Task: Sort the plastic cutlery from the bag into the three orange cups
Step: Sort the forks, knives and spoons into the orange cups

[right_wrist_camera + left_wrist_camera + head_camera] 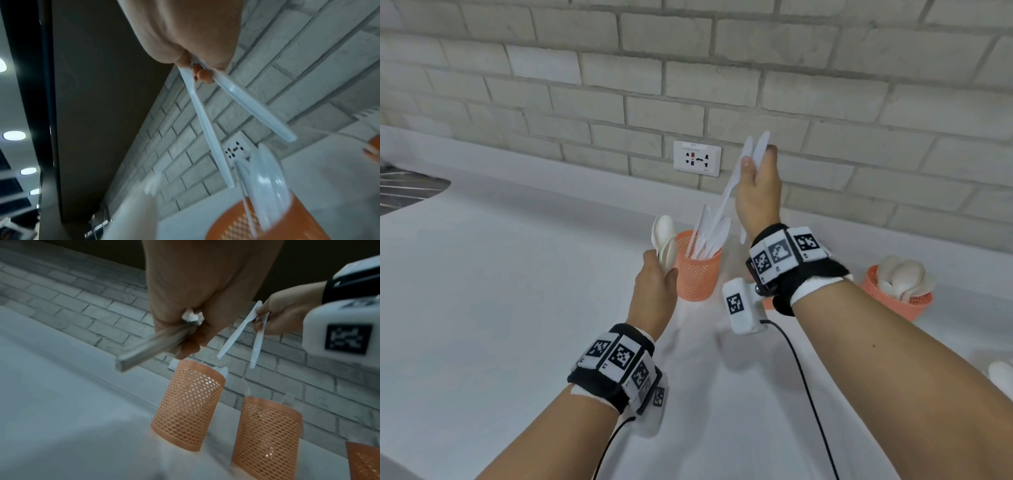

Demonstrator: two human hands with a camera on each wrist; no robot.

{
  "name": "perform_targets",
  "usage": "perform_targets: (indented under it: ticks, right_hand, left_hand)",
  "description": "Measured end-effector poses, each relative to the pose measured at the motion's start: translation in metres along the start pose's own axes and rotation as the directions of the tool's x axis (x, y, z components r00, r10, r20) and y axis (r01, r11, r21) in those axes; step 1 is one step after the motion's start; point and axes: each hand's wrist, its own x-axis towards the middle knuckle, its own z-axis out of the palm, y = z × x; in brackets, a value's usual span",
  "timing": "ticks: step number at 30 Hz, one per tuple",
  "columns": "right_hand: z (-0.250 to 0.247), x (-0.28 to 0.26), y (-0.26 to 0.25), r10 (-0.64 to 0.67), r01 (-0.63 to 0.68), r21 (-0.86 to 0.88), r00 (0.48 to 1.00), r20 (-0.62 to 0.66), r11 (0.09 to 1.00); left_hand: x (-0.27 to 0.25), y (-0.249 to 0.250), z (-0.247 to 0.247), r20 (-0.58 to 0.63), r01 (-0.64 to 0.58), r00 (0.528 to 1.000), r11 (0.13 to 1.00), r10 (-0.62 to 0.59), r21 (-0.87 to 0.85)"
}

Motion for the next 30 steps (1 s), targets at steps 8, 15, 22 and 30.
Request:
perform_targets:
  ticks: [8,15,22,30]
  right_hand:
    - [0.047,0.010,0.027,0.130,-0.140,0.106,0.987,0.091,0.985]
    - [0.057,0.005,0.056,0.275,-0.272,0.078,0.960,-0.042,0.959]
    - [0.053,0.001,0.059,0.246,-0.247,0.021,0.969,0.021,0.969]
    - [0.051,-0.013,0.072,0.276,-0.280,0.012,0.951,0.140,0.960]
  left_hand:
    - [0.014,0.008,-0.007,0.209,0.244,0.964,0.858,-0.165,-0.452]
    - [0.019,0.009,-0.017,0.422,0.446,0.891,0.502,-0.168,-0.741]
    - [0.019,0.010,-0.014,0.460,0.463,0.877,0.487,-0.135,-0.741]
    - [0.015,0.013,-0.018,0.519,0.491,0.849,0.505,-0.098,-0.710]
